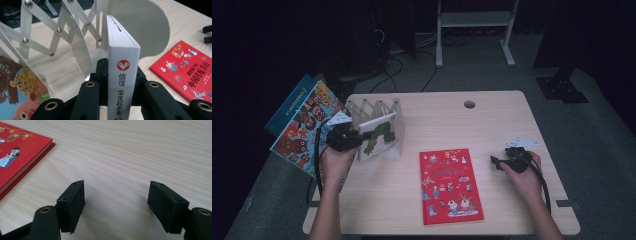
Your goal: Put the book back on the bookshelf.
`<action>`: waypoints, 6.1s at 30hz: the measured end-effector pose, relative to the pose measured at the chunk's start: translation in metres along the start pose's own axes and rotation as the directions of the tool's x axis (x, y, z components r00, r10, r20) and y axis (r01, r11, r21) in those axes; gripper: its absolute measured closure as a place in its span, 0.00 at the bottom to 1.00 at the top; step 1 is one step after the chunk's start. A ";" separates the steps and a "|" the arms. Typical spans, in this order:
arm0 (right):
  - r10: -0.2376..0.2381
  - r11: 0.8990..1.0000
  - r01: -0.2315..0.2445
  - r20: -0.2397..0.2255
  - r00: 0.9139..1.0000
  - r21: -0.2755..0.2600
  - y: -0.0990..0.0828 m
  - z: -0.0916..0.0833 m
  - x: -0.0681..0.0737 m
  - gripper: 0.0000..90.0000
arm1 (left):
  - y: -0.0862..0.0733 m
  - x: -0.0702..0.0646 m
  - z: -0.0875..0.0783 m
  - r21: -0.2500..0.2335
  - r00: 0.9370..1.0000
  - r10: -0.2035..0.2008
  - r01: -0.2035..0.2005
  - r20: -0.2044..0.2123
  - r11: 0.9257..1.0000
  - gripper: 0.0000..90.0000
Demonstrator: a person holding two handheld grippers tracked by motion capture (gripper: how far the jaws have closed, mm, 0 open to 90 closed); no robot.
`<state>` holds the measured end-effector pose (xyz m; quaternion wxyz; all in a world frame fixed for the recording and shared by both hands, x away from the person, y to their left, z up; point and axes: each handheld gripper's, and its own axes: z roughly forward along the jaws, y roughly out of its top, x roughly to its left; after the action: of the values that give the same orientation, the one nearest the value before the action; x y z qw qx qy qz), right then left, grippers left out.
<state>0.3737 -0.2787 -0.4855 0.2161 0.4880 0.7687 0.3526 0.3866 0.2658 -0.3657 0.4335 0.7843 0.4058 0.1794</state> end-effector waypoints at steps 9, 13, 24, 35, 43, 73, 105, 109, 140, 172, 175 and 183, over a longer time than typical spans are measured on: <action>-0.003 1.000 0.003 0.000 1.000 -0.001 0.000 0.000 0.000 0.32 | -0.020 -0.005 0.015 0.045 1.000 -0.011 0.010 0.007 0.999 0.82; -0.003 1.000 0.003 0.000 1.000 -0.001 0.000 0.000 0.000 0.32 | -0.026 -0.008 0.024 0.084 1.000 -0.006 0.005 0.006 0.996 0.81; -0.004 1.000 0.004 -0.001 1.000 -0.001 0.000 0.000 0.000 0.32 | -0.034 -0.013 0.033 0.105 0.999 -0.010 0.005 0.042 0.994 0.73; -0.007 1.000 0.007 -0.003 1.000 -0.001 0.000 0.000 0.000 0.32 | -0.045 -0.018 0.027 0.122 0.999 0.020 -0.025 0.040 0.992 0.45; -0.009 1.000 0.009 -0.006 1.000 -0.002 0.000 0.000 0.000 0.32 | -0.059 -0.019 0.014 0.125 0.995 0.092 -0.097 0.047 0.987 0.37; -0.012 1.000 0.012 -0.008 1.000 -0.001 0.000 0.000 0.001 0.32 | -0.061 -0.043 0.040 0.194 0.985 0.140 -0.158 0.105 0.968 0.79; -0.013 1.000 0.013 -0.010 1.000 -0.002 0.000 0.000 0.001 0.32 | -0.039 -0.062 0.083 0.153 0.986 0.111 -0.129 0.121 0.980 0.71; -0.016 1.000 0.016 -0.014 1.000 -0.002 0.000 0.000 0.001 0.32 | -0.041 -0.063 0.078 0.162 0.986 0.118 -0.136 0.119 0.977 0.58; 0.018 1.000 -0.016 -0.206 0.978 0.009 0.015 -0.011 0.032 0.48 | -0.091 -0.094 0.076 0.240 0.923 0.280 -0.344 0.263 0.908 0.00; 0.003 0.997 0.022 -0.320 0.947 0.074 0.051 0.045 0.082 0.49 | -0.100 -0.092 0.075 0.150 0.915 0.289 -0.339 0.281 0.929 0.00; -0.010 0.996 0.037 -0.326 0.945 0.076 0.056 0.050 0.086 0.49 | -0.101 -0.093 0.075 0.150 0.915 0.290 -0.340 0.280 0.928 0.00; -0.041 0.994 0.071 -0.320 0.946 0.080 0.065 0.055 0.094 0.49 | -0.099 -0.110 0.077 0.143 0.904 0.272 -0.333 0.329 0.932 0.00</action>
<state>0.4096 -0.1581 -0.4713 0.0770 0.4120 0.8222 0.3851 0.3210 0.1662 -0.4828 0.3781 0.8949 0.2228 0.0810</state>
